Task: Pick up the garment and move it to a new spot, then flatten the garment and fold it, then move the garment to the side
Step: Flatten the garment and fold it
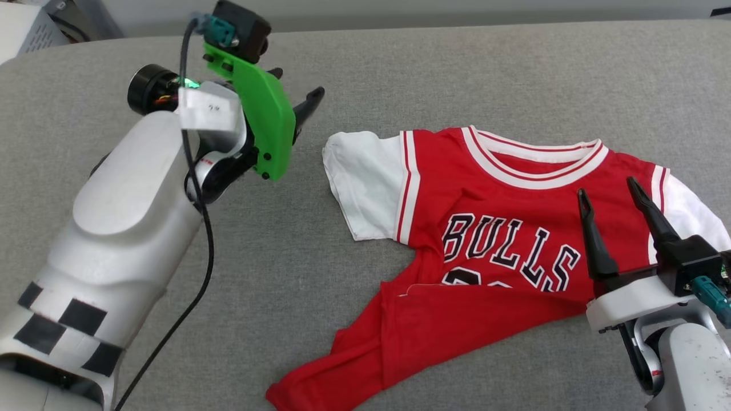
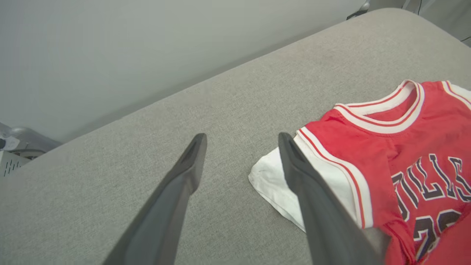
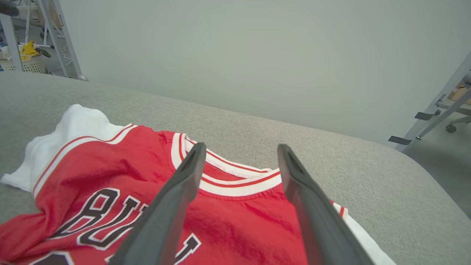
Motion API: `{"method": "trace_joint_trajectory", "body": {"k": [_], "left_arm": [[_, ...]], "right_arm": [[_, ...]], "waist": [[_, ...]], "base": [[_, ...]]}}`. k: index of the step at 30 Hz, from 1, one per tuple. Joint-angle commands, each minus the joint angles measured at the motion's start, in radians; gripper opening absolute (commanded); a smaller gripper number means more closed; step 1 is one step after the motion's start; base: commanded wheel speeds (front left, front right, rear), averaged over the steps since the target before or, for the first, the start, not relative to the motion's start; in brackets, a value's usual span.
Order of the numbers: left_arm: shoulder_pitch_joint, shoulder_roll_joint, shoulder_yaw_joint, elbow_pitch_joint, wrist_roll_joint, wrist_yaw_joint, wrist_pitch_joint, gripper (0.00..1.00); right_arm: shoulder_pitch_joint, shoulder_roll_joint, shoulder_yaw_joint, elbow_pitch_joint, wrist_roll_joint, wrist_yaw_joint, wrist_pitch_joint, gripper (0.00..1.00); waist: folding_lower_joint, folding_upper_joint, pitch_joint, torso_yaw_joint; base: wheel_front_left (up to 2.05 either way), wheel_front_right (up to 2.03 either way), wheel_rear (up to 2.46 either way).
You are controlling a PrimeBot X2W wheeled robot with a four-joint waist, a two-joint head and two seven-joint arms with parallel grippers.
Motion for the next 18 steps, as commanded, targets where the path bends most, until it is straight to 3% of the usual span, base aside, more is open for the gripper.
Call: {"method": "trace_joint_trajectory", "body": {"k": [1,11,18], "left_arm": [[-0.046,0.002,-0.032,0.019,-0.037,-0.003,0.052,1.00],[-0.190,-0.016,-0.256,0.139,-0.149,-0.003,0.267,1.00],[-0.204,-0.003,-0.377,0.214,-0.169,-0.003,0.270,1.00]], "right_arm": [[-0.009,0.002,0.007,-0.006,-0.008,-0.001,-0.007,1.00],[-0.071,0.015,0.044,0.006,-0.013,-0.001,-0.010,1.00],[-0.097,0.033,0.048,0.010,-0.015,-0.001,-0.010,1.00]], "waist": [[0.0000,0.0000,0.040,-0.030],[0.0000,0.0000,0.143,-0.086],[0.0000,0.0000,0.186,-0.112]], "base": [[0.00,0.00,0.00],[0.00,0.00,0.00],[0.00,0.00,0.00]]}}
